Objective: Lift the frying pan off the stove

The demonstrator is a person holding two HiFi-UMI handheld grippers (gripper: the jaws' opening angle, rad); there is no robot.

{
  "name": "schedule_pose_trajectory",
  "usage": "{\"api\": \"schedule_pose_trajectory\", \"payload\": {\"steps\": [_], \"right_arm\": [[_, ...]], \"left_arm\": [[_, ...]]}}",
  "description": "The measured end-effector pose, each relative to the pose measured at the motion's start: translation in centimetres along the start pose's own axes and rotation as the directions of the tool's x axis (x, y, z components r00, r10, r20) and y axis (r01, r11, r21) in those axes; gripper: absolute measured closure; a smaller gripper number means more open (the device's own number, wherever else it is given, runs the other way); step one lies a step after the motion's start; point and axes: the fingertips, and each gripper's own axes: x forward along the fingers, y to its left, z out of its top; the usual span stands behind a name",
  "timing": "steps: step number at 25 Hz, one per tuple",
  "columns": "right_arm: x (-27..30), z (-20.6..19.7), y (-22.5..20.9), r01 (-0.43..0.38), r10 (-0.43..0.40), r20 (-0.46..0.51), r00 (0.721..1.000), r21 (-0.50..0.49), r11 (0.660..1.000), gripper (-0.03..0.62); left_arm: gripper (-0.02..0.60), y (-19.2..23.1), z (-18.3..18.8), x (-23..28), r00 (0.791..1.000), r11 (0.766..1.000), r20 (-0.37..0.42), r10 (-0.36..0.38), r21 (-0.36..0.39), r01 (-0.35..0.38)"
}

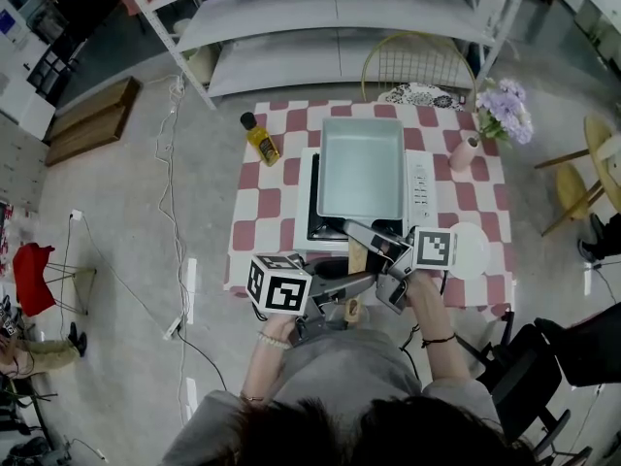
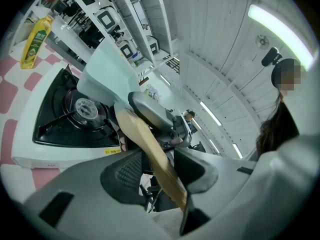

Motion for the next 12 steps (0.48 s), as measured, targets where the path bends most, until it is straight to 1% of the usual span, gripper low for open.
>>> {"api": "schedule_pose_trajectory", "payload": {"steps": [12], "right_arm": [[-0.1, 1.1, 2.9, -0.022, 0.023, 0.017, 1.0, -0.058, 0.998, 0.399]], "left_arm": [[0.383, -2.1, 1.3, -0.3, 1.0, 0.998, 0.01, -0.018, 0.066, 0.017]]}}
